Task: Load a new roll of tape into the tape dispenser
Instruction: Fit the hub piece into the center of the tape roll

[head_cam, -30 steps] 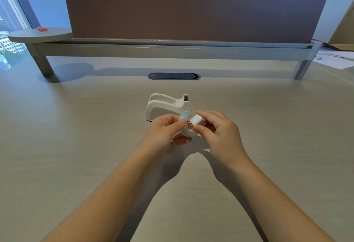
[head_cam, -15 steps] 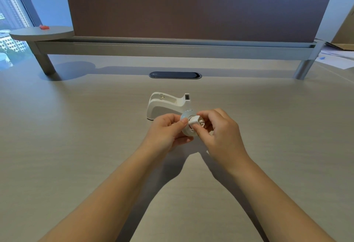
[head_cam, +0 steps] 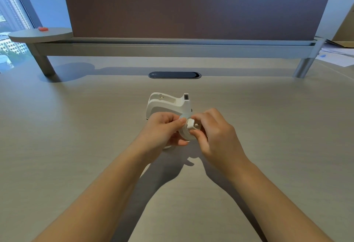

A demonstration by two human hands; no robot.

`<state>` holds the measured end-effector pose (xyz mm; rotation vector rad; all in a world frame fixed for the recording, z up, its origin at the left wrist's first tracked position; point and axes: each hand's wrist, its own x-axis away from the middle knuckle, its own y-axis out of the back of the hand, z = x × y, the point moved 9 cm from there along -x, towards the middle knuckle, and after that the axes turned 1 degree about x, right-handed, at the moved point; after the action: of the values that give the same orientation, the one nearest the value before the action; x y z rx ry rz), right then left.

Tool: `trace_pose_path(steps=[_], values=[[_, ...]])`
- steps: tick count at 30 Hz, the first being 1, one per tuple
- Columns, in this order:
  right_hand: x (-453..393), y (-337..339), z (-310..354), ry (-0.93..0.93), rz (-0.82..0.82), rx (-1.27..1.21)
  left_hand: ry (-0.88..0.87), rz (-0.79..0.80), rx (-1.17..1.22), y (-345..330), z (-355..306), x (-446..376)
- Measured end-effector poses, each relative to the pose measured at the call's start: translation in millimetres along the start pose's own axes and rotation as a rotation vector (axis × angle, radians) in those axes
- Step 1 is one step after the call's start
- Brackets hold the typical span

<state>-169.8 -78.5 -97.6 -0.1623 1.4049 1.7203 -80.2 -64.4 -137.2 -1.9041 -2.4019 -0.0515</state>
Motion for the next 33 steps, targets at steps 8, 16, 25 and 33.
trace_pose_path(steps=[8,16,25,33], values=[[-1.9,3.4,-16.1,-0.136,-0.036,-0.382,-0.045,0.061,0.075,-2.6,-5.2,-1.4],[9.8,-21.5,-43.8,-0.572,0.069,-1.029,-0.072,0.085,0.073,-7.1,-6.8,1.5],[8.8,-24.6,-46.5,-0.525,0.069,-1.095,-0.056,0.032,0.058,0.9,-3.8,-0.9],[4.1,-14.2,-36.9,-0.421,-0.007,-0.969,-0.188,-0.051,-0.05,6.8,-13.0,-0.2]])
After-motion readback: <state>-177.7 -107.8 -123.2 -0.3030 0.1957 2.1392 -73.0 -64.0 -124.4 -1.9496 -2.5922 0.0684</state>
